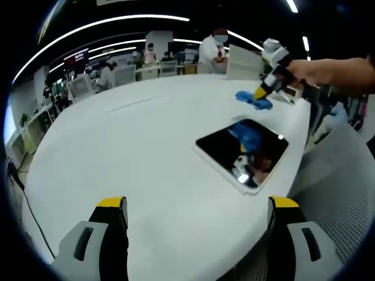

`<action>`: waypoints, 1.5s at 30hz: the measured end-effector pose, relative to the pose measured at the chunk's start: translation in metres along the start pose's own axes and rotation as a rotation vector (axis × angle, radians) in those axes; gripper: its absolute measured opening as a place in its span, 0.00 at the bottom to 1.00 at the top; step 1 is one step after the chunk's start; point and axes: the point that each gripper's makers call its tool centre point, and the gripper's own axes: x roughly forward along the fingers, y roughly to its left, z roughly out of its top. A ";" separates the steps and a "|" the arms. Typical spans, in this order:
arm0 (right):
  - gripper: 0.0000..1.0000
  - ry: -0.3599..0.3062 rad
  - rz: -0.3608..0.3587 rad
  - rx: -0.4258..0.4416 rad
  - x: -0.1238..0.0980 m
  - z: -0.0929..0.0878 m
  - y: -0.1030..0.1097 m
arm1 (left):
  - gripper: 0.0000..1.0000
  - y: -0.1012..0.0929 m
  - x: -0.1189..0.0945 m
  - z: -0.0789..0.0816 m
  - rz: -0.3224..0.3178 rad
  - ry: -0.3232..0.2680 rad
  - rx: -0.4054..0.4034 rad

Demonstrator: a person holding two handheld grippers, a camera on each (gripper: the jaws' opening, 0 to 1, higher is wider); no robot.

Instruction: Wipe the mirror surface with the cleaning cloth until all visible marks leave the cleaned area.

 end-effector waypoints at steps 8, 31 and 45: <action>0.00 0.009 -0.049 0.007 -0.024 -0.013 -0.041 | 0.99 -0.002 0.000 0.001 -0.005 -0.004 0.008; 0.01 0.067 -0.113 -0.035 0.007 -0.063 -0.089 | 0.99 -0.002 -0.001 -0.004 0.001 0.022 -0.008; 0.02 0.051 -0.118 -0.012 0.021 -0.073 -0.095 | 0.99 -0.003 0.002 -0.007 -0.007 0.034 -0.004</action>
